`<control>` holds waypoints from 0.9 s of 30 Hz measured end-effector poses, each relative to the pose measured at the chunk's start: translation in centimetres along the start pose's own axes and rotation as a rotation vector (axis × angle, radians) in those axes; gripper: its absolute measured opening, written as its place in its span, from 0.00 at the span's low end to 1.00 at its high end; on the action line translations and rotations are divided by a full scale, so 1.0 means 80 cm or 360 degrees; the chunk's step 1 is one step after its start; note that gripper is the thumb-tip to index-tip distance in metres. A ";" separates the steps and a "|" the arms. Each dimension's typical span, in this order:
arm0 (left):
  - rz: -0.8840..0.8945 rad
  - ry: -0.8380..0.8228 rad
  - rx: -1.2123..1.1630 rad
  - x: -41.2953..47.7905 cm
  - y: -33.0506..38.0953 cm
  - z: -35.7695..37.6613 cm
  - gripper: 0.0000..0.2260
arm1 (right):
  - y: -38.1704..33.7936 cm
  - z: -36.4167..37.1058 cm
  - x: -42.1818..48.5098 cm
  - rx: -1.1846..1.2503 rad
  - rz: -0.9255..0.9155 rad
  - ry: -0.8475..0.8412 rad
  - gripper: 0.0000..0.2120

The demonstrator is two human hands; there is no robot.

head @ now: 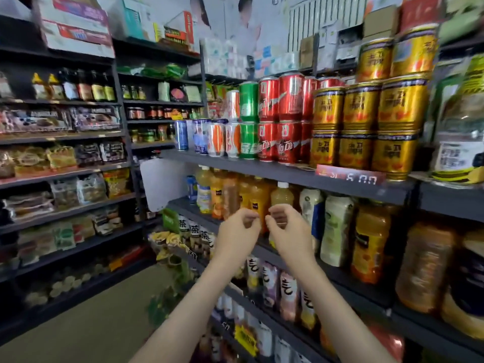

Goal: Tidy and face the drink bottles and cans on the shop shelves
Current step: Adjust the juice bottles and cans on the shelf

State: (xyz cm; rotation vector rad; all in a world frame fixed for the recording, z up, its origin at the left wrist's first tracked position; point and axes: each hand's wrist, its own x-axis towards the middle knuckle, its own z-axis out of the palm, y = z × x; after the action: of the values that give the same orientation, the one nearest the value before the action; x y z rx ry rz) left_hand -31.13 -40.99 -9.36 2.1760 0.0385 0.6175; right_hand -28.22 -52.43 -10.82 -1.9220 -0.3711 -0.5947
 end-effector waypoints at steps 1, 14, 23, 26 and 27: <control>0.0037 -0.0019 -0.0018 0.022 -0.013 0.001 0.07 | 0.009 0.015 0.009 -0.0042 0.0040 0.0040 0.05; 0.0421 -0.0769 -0.0225 0.193 -0.146 0.072 0.08 | 0.116 0.162 0.087 -0.0318 0.0733 0.0960 0.34; 0.0544 -0.0929 -0.0374 0.202 -0.168 0.072 0.08 | 0.132 0.161 0.113 -0.0853 0.0896 0.0932 0.26; 0.0480 -0.0827 -0.0477 0.208 -0.197 0.052 0.07 | 0.124 0.175 0.095 -0.0848 0.0798 0.1027 0.26; 0.0449 -0.0768 -0.0512 0.215 -0.211 0.044 0.07 | 0.119 0.182 0.086 -0.0823 0.0750 0.1051 0.26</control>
State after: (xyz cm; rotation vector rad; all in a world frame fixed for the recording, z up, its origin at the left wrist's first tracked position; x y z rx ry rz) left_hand -11.39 -28.74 -16.63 1.9712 -0.5921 0.2151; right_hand -14.24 -43.12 -19.10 -2.0466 0.6972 -1.0147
